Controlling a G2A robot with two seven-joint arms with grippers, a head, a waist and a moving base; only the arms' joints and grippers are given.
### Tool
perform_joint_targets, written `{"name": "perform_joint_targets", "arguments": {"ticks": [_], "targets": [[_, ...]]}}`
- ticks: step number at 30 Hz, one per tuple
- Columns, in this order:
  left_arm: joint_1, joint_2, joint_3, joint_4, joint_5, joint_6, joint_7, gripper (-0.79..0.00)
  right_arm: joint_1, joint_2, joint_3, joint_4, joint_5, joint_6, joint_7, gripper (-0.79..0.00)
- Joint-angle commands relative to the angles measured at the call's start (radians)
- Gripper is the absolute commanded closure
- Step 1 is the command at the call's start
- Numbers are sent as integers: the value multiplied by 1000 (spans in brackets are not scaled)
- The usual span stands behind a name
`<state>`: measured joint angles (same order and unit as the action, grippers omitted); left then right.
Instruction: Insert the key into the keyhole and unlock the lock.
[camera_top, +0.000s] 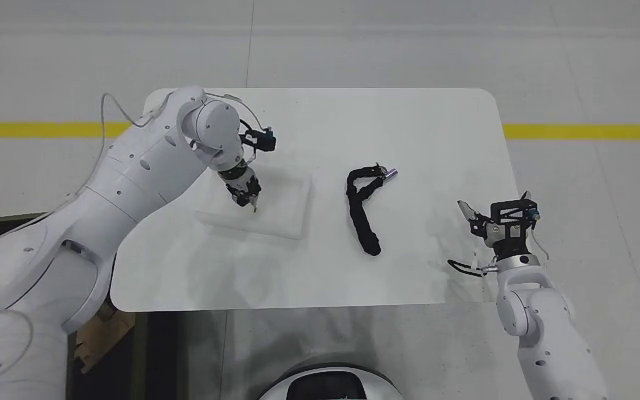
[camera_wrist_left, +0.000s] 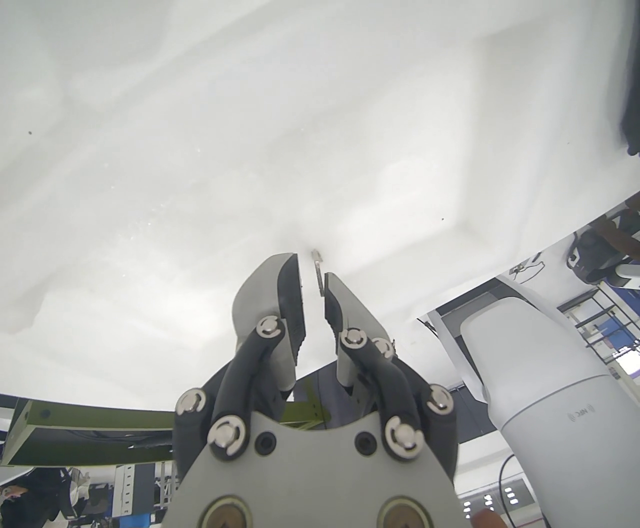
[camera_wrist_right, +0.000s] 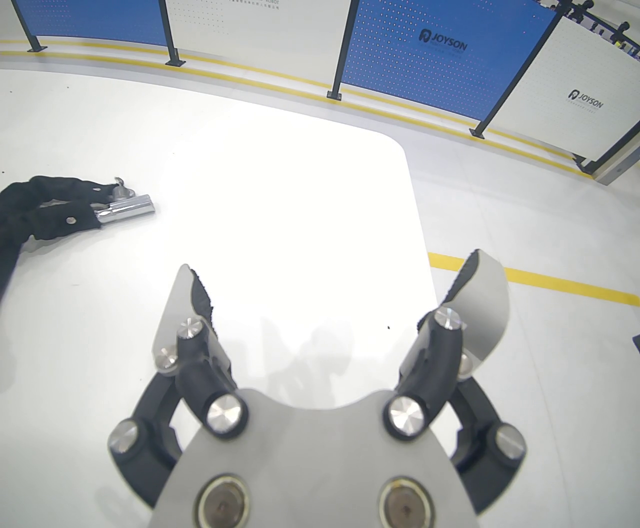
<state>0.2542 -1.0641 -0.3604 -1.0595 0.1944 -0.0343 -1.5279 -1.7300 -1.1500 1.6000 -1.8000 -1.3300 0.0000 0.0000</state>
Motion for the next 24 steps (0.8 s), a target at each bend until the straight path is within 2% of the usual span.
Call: {"name": "perform_joint_targets", "arguments": {"ticks": [1, 8, 12, 13, 14, 16, 21, 24], "targets": [[7, -4, -14, 8, 1, -1, 4, -102, 0, 0, 0, 0, 0, 0, 0, -785], [25, -22, -44, 31, 28, -10, -8, -148, 0, 0, 0, 0, 0, 0, 0, -785], [34, -31, -56, 40, 45, -11, -8, -111, 0, 0, 0, 0, 0, 0, 0, -785], [35, -34, -58, 42, 48, -11, -8, -86, 0, 0, 0, 0, 0, 0, 0, -785], [37, -36, -60, 46, 53, -10, -8, -22, 0, 0, 0, 0, 0, 0, 0, -785], [36, -41, -59, 45, 79, -7, -8, 0, 0, 0, 0, 0, 0, 0, 0, -785], [25, -43, -66, -26, 161, 11, -8, 0, 0, 0, 0, 0, 0, 0, 0, -785], [7, -28, -68, -91, 199, 1, -8, 0, 0, 0, 0, 0, 0, 0, 0, -785]]}}
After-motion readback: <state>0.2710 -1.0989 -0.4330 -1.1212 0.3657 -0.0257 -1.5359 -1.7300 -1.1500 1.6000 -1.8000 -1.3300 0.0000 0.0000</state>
